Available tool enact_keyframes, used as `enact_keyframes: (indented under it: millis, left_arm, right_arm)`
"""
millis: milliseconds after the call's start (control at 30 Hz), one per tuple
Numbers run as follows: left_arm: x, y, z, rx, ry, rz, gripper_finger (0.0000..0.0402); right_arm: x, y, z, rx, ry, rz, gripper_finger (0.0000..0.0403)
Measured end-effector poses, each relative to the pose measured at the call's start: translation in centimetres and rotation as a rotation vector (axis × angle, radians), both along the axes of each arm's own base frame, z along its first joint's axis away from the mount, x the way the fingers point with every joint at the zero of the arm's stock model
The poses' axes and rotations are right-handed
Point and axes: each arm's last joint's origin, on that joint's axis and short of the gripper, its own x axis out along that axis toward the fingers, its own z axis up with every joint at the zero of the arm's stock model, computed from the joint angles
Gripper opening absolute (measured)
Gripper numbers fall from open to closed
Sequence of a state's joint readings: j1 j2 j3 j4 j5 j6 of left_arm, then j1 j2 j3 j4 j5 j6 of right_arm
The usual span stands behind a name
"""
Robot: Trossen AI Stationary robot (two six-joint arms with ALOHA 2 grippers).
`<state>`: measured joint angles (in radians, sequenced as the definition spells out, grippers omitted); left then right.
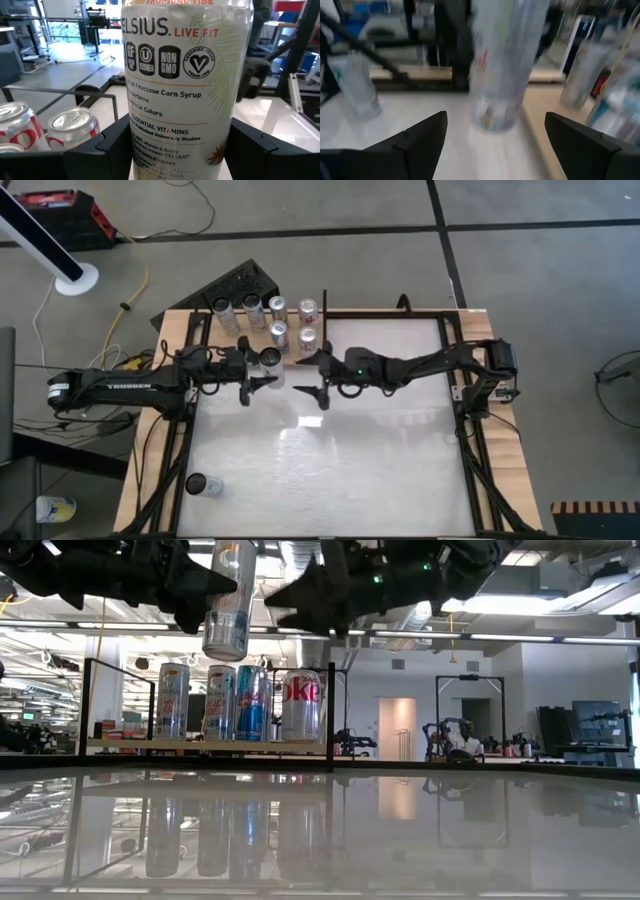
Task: Place canned beverage on shelf
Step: Put the yellow soda can on the shelf aligned with the other yellow soda can
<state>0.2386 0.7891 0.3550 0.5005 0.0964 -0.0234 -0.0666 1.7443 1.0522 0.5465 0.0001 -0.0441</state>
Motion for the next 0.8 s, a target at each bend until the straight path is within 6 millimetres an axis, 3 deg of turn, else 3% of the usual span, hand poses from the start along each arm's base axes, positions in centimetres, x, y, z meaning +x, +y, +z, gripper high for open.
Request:
enact_keyframes:
  millis: [433, 800]
  left_arm:
    - [0.2, -0.2, 0.1, 0.009, -0.020, -0.083, 0.0225]
    - [0.2, -0.4, 0.1, 0.016, -0.020, -0.111, 0.0225]
  right_arm:
    - [3.9, 0.5, -2.6, 0.016, -0.099, 0.057, 0.0358]
    - [6.4, 0.5, -1.8, -0.003, -0.146, 0.068, 0.0353]
